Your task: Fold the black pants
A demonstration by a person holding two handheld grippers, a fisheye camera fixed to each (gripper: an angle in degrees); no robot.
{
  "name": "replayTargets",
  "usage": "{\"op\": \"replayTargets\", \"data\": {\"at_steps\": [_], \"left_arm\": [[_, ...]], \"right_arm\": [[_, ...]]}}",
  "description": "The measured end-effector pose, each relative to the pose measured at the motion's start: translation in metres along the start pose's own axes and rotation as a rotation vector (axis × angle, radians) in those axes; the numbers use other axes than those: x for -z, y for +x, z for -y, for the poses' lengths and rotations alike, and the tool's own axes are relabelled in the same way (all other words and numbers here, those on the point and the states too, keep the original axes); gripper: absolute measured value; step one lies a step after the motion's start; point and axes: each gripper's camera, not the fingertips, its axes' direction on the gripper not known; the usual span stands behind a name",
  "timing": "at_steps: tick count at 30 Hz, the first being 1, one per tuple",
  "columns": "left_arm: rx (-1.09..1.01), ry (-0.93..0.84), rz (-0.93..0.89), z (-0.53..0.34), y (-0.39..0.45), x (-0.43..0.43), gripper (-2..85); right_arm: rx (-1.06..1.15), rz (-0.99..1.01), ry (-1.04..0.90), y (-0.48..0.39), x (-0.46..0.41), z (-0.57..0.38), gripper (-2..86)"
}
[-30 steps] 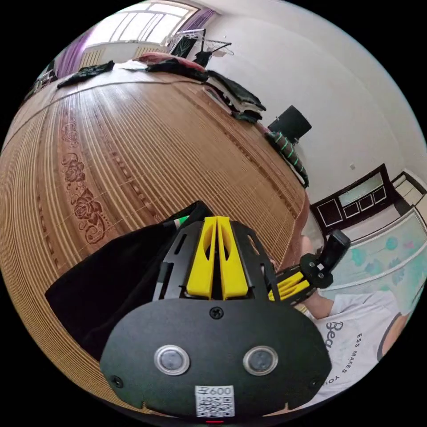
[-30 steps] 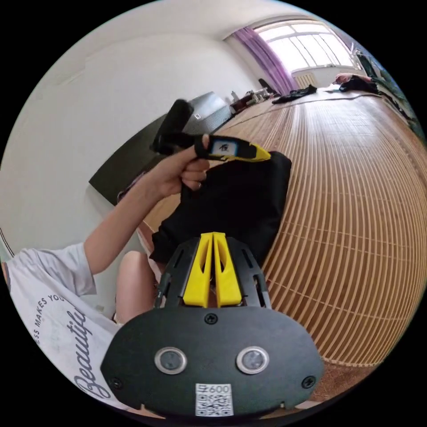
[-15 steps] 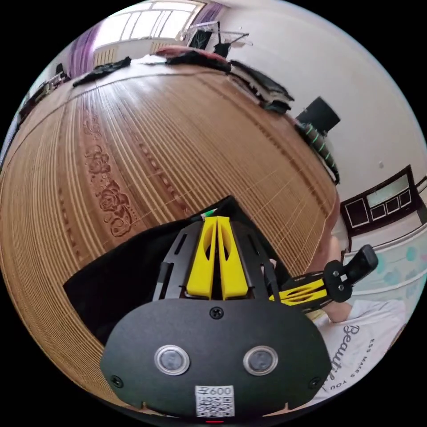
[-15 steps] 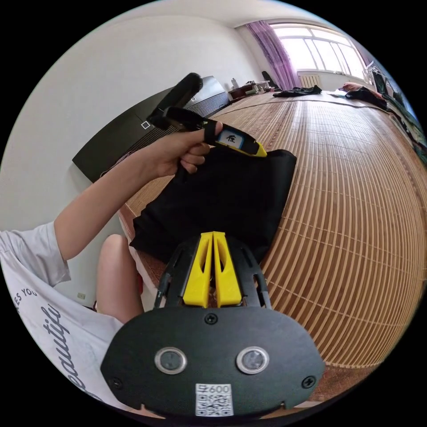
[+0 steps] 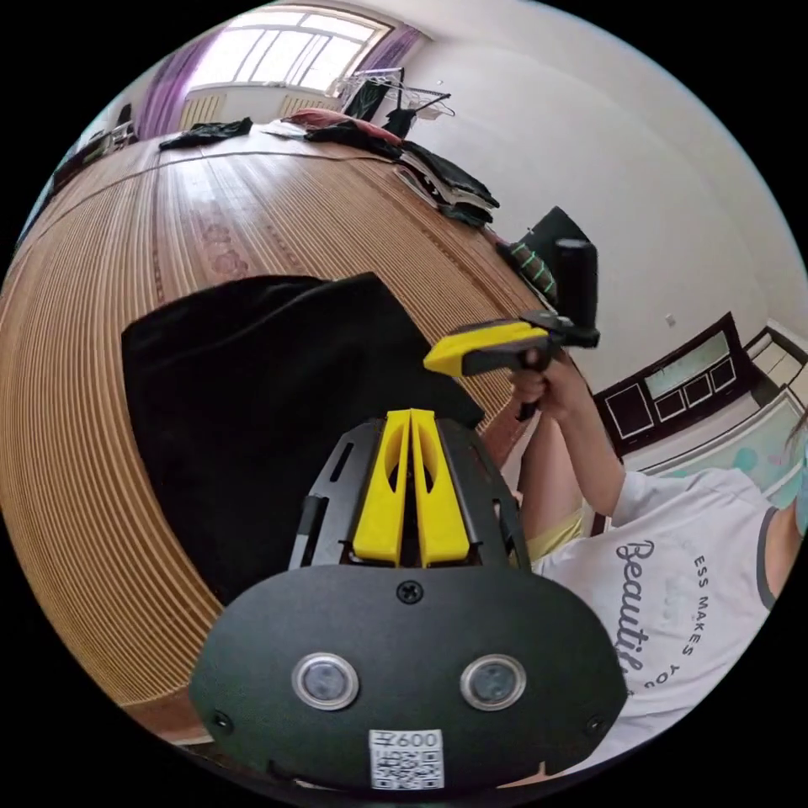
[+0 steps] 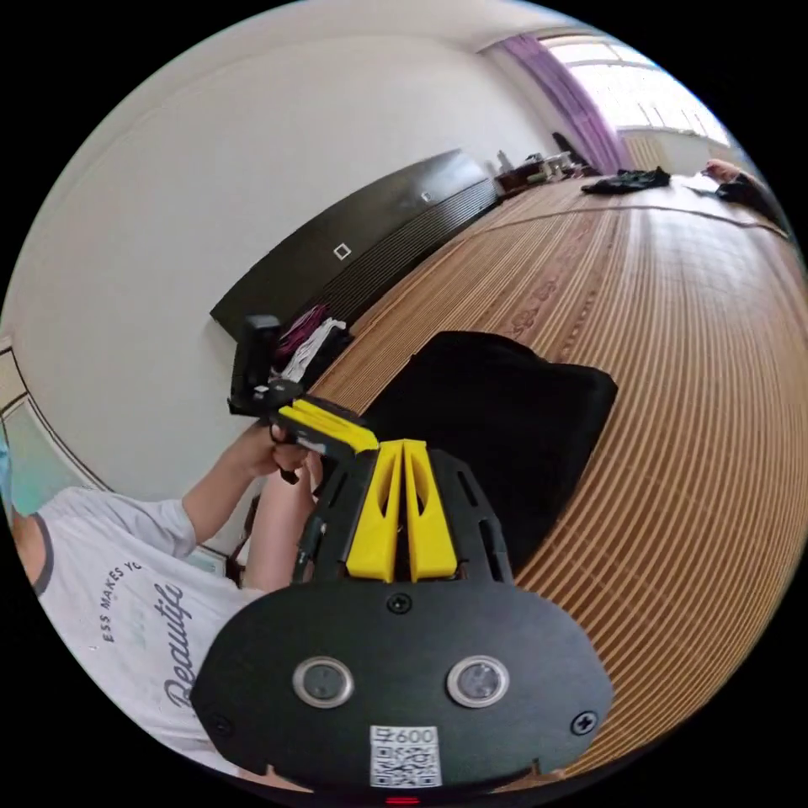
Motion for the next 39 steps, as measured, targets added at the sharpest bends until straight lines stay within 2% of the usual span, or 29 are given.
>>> {"op": "replayTargets", "data": {"at_steps": [4,7,9,11,13,14,15,17,20,24,28,31,34,39], "left_arm": [[0.183,0.113,-0.007,-0.066,-0.05,0.017,0.3],[0.23,0.139,0.077,-0.112,-0.081,0.063,0.7],[0.299,0.191,0.147,-0.145,-0.105,0.11,1.2],[0.374,0.337,0.034,-0.183,-0.147,0.176,2.5],[0.453,0.394,-0.065,-0.195,-0.189,0.209,6.3],[0.489,0.359,-0.122,-0.19,-0.22,0.216,8.5],[0.514,0.322,-0.149,-0.186,-0.237,0.215,9.0],[0.536,0.175,-0.317,-0.161,-0.295,0.188,8.7],[0.547,0.156,-0.509,-0.137,-0.341,0.163,9.4],[0.523,0.15,-0.445,-0.098,-0.367,0.163,10.2],[0.449,0.127,-0.345,-0.049,-0.385,0.146,10.7],[0.416,0.151,-0.343,-0.024,-0.401,0.126,10.3],[0.37,0.131,-0.328,-0.01,-0.414,0.097,8.7],[0.166,0.044,-0.349,-0.003,-0.414,0.05,7.2]], "right_arm": [[-0.085,-0.015,-0.235,0.075,-0.038,0.068,-0.7],[-0.183,0.127,-0.121,0.096,-0.006,0.077,-0.3],[-0.153,0.188,-0.088,0.094,0.022,0.074,0.5],[-0.251,0.138,-0.07,0.104,0.058,0.065,6.7],[-0.36,0.104,-0.057,0.119,0.079,0.058,12.5],[-0.418,0.111,-0.071,0.129,0.086,0.057,12.6],[-0.44,0.134,-0.076,0.132,0.087,0.057,12.7],[-0.459,0.18,-0.143,0.135,0.076,0.07,11.8],[-0.446,0.189,-0.202,0.126,0.057,0.105,11.3],[-0.429,0.204,-0.225,0.119,0.04,0.155,11.6],[-0.37,0.134,-0.178,0.103,0.032,0.205,10.4],[-0.321,0.133,-0.174,0.092,0.02,0.231,8.1],[-0.293,0.207,-0.171,0.087,0.008,0.251,6.0],[-0.182,0.358,-0.207,0.068,-0.017,0.29,3.1]]}}
